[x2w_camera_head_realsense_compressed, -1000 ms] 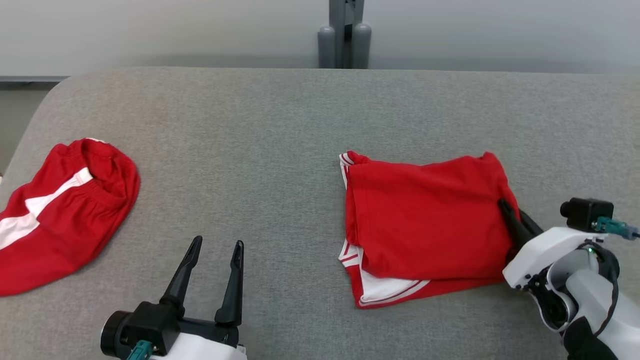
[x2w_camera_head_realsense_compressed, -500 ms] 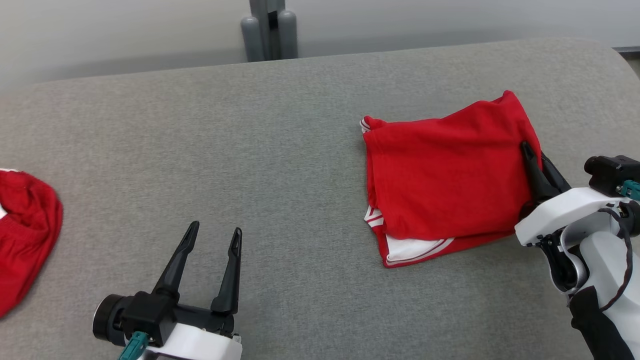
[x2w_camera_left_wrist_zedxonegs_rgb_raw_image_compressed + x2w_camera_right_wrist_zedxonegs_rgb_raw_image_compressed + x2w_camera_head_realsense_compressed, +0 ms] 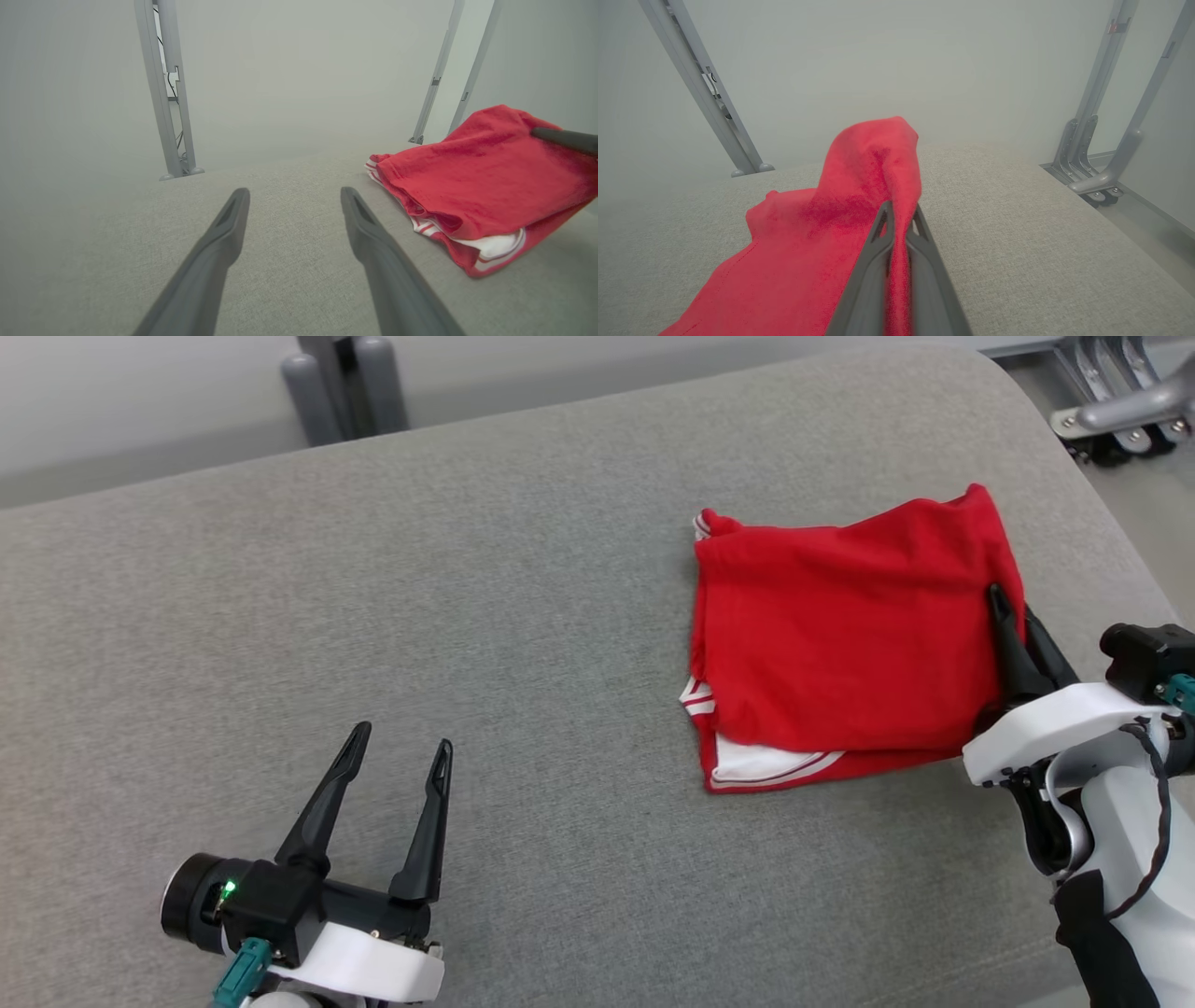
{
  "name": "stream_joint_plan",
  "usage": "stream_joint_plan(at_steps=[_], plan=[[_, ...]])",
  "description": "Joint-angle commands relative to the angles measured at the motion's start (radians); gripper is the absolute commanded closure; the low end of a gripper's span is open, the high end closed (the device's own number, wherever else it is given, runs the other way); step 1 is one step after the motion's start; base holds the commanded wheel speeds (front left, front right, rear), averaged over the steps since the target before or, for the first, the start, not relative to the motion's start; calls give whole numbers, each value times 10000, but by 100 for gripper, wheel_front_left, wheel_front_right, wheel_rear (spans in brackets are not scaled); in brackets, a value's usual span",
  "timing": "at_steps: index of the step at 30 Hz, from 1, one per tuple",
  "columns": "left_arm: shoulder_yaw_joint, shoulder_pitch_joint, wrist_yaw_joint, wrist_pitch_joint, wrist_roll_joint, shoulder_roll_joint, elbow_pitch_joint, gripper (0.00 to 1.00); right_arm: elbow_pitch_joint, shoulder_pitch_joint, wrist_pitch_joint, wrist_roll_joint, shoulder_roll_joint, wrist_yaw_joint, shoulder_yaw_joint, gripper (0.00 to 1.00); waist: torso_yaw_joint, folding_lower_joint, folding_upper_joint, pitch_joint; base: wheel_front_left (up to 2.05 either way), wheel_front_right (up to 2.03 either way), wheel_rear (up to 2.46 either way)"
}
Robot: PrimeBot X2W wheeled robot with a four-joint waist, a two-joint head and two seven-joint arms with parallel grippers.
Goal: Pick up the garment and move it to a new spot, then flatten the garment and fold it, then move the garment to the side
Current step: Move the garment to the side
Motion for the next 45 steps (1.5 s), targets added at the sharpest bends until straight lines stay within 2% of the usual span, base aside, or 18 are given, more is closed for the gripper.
stream_joint_plan(at_steps=[1,10,17,25,32,38,39,40,41,42,45], plan=[[-29,-233,-55,-38,86,106,-69,0,7,-76,-55,-224,27,-4,-105,100,-177,0,0,194,0,0,0],[-409,-918,-194,135,277,244,-690,0,134,-755,-55,-1203,-297,-4,-734,100,25,0,0,945,0,0,0],[-743,-1572,-287,562,395,342,-1728,0,-465,-1243,-55,-2849,-722,-4,-2389,100,355,0,0,1858,0,0,0],[-870,-1932,-334,845,293,507,-2619,0,-1174,-1651,-54,-4565,-1060,-4,-3835,100,489,0,0,2569,0,0,0],[-939,-2029,-349,863,223,568,-2727,0,-1823,-1740,-54,-5606,-847,-4,-4830,100,495,0,0,2659,0,0,0],[-992,-2096,-340,906,185,625,-2698,0,-1340,-1831,-56,-6265,-634,-4,-5023,100,582,0,0,2656,0,0,0],[-1014,-2101,-336,918,178,625,-2699,0,-1218,-1850,-54,-6437,-697,-5,-5115,86,620,0,0,2656,0,0,0],[-1026,-2100,-318,901,177,623,-2698,0,-1144,-1895,-56,-6565,-721,-5,-5260,68,661,0,0,2653,0,0,0],[-1026,-2086,-289,913,175,624,-2697,0,-1141,-1938,-56,-6799,-729,-5,-5419,44,700,0,0,2649,0,0,0],[-1022,-2062,-269,921,168,623,-2710,0,-1245,-1968,-56,-7113,-709,-5,-5559,0,734,0,0,2649,0,0,0],[-1025,-1990,-206,899,138,628,-2716,0,-1711,-1930,-54,-7841,-398,-4,-6036,0,837,0,0,2617,0,0,0]])
